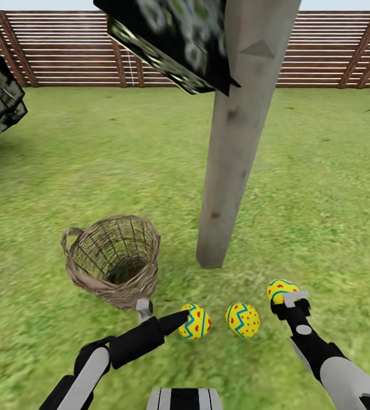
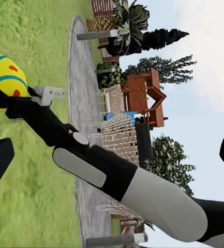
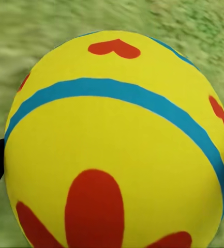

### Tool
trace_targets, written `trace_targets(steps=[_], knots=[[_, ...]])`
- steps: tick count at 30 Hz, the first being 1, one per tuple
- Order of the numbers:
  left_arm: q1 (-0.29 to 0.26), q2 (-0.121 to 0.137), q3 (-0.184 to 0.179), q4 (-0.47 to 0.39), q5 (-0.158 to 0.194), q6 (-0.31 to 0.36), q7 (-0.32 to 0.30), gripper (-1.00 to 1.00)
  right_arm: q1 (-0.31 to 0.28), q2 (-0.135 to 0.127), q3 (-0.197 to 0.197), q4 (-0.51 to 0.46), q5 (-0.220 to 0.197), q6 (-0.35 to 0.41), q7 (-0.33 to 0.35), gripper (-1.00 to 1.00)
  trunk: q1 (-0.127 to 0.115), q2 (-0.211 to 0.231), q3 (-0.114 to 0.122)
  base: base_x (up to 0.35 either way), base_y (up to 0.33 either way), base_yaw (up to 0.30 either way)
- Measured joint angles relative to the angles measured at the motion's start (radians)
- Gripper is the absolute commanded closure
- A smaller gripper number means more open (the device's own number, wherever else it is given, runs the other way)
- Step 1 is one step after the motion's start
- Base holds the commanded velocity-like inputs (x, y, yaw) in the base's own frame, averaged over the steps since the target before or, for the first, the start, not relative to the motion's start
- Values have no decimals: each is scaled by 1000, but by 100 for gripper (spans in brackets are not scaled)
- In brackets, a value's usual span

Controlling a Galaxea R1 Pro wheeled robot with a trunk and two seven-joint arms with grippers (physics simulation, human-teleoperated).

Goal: Take the three Easter eggs out of the wicker basket on the lawn in the garden, then place them on the lawn next to a single tree (choose any tree) so that all three eggs are next to the same tree and none are left in the basket.

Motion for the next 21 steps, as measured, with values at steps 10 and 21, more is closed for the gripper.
trace_targets(steps=[10,21], knots=[[0,0,0,-7,-1,-1,0,-100,0,1,2,24,3,1,0,100,2,-1,-11,57,0,0],[0,0,0,-7,-1,-1,-1,-100,0,1,2,26,-1,5,0,100,7,-3,-54,0,0,0]])
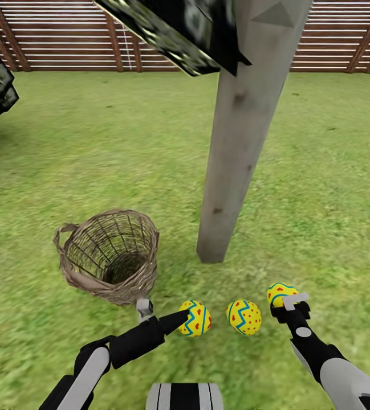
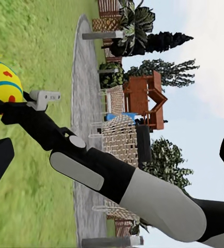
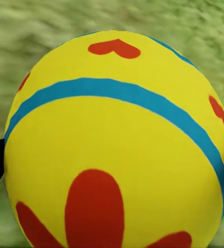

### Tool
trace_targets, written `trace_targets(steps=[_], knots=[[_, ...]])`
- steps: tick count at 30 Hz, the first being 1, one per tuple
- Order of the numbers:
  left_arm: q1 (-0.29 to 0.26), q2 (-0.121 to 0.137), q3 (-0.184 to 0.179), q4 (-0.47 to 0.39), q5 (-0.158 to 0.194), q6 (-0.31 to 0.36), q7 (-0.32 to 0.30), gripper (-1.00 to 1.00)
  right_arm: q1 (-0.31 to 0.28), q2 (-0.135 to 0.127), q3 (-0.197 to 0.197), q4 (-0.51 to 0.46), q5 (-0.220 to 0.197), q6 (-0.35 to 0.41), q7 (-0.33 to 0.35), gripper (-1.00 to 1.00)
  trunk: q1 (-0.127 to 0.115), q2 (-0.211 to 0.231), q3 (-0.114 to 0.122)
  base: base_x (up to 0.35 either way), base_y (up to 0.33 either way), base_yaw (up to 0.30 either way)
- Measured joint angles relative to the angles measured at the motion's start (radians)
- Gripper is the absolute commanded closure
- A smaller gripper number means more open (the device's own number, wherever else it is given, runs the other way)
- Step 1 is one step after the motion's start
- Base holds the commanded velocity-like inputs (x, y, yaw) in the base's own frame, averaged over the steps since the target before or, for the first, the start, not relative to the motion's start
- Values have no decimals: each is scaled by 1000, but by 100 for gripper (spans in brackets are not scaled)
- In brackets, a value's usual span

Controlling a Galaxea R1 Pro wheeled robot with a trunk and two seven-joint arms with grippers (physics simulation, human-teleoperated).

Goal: Take the three Easter eggs out of the wicker basket on the lawn in the garden, then place them on the lawn next to a single tree (choose any tree) so that all three eggs are next to the same tree and none are left in the basket.

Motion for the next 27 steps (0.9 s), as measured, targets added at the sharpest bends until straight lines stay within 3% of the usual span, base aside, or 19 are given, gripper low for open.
trace_targets(steps=[14,21,27], knots=[[0,0,0,0,1,1,-1,-100,0,-2,-2,0,-6,-3,-1,100,6,-3,-54,0,0,0],[0,2,2,1,1,1,-2,-100,0,-2,-2,-4,1,-8,0,100,6,-3,-54,0,-10,0],[0,2,3,-2,2,0,-7,-100,0,-2,-2,-5,1,-8,0,100,6,-3,-54,0,-302,5]])
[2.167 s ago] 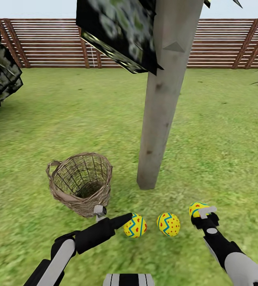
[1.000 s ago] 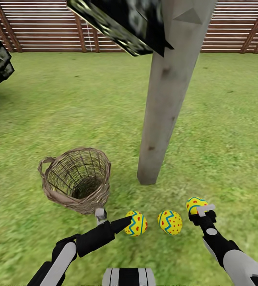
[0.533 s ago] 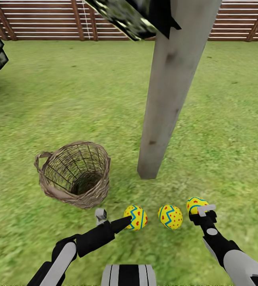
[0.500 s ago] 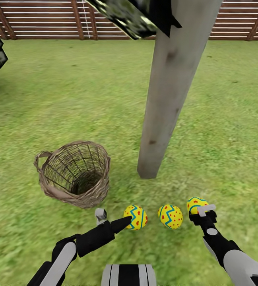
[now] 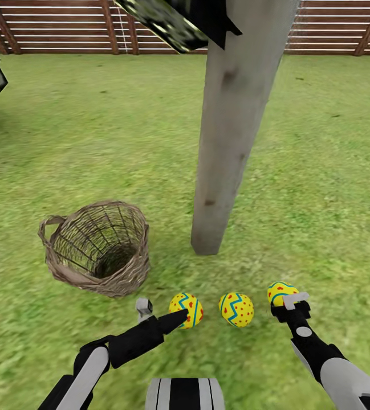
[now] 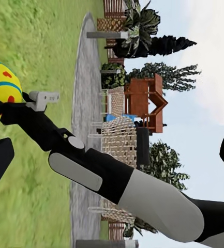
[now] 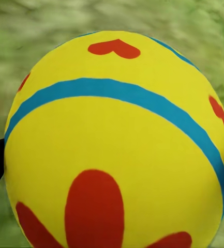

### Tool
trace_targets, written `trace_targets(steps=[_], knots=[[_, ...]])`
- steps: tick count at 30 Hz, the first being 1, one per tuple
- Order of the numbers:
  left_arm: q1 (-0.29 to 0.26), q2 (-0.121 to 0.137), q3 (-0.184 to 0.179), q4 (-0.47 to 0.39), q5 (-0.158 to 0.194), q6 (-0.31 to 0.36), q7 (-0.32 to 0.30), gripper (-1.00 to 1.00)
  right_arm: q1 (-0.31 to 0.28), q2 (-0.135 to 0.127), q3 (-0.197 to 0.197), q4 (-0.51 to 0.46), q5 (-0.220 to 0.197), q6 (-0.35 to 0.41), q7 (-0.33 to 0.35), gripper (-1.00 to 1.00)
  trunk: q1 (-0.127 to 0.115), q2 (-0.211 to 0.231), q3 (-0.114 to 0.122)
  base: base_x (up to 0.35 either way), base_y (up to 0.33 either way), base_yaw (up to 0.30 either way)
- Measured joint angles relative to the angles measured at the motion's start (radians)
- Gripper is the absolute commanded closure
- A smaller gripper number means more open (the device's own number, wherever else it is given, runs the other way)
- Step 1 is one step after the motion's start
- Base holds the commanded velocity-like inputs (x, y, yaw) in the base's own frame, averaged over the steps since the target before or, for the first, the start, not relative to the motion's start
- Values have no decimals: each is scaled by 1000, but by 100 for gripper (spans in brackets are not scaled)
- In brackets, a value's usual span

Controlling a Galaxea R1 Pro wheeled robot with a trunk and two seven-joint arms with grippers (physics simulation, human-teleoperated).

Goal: Take the three Easter eggs out of the wicker basket on the lawn in the garden, then place them on the lawn next to a single tree (choose any tree) so that all three eggs are next to the same tree and none are left in the basket.

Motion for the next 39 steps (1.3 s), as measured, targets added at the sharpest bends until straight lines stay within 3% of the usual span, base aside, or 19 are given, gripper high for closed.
trace_targets(steps=[10,17,34,39], knots=[[0,0,0,-1,1,0,-2,-100,0,2,1,2,3,-2,0,100,0,0,0,0,-146,274],[0,0,-1,0,1,0,-1,-100,0,2,2,1,3,-1,0,100,0,0,0,0,0,40],[0,0,-1,1,0,0,0,-100,0,11,3,-3,2,14,-2,100,8,-4,-66,0,0,0],[0,0,-1,0,0,0,1,-100,-1,11,3,-2,3,14,-41,100,10,-5,-85,0,0,0]])
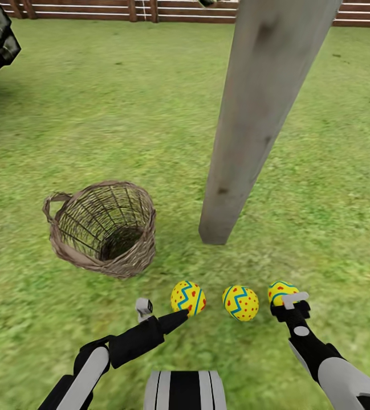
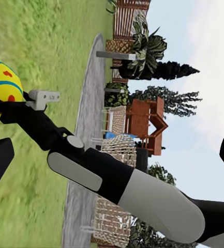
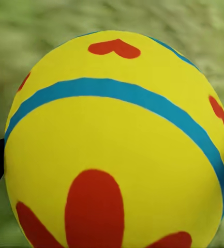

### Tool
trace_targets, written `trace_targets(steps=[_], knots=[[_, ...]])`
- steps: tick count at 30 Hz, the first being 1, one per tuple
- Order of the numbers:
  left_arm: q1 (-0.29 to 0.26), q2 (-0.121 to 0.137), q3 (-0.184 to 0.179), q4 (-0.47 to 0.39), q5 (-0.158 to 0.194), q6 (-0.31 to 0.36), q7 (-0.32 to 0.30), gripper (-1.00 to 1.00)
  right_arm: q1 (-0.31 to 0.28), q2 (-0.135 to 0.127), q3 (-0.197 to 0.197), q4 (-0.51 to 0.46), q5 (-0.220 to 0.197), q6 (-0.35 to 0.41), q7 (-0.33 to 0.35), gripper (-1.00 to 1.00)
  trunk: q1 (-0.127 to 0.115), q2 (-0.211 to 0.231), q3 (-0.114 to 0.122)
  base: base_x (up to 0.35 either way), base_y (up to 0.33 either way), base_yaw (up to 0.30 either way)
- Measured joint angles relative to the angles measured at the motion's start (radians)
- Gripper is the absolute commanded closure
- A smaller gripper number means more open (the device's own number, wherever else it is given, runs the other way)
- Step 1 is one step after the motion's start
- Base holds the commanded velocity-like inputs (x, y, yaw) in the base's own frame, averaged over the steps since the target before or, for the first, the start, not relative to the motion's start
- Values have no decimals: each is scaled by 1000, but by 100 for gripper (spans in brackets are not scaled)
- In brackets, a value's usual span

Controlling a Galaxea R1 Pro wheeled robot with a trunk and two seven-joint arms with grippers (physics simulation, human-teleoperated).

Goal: Take the three Easter eggs out of the wicker basket on the lawn in the garden, then place them on the lawn next to a single tree (choose any tree) so that all three eggs are next to the same tree and none are left in the basket.

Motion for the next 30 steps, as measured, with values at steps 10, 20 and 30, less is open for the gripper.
trace_targets(steps=[10,20,30], knots=[[0,0,0,1,-1,0,1,-100,0,-2,-6,-25,-1,-11,-8,100,4,-3,-39,0,0,0],[0,0,2,10,3,0,1,-100,0,-2,-3,-68,-3,-16,1,-100,6,-3,-54,0,0,0],[0,0,0,11,1,2,4,-100,1,-2,0,-7,-6,-13,7,-100,2,-1,-16,0,0,0]])
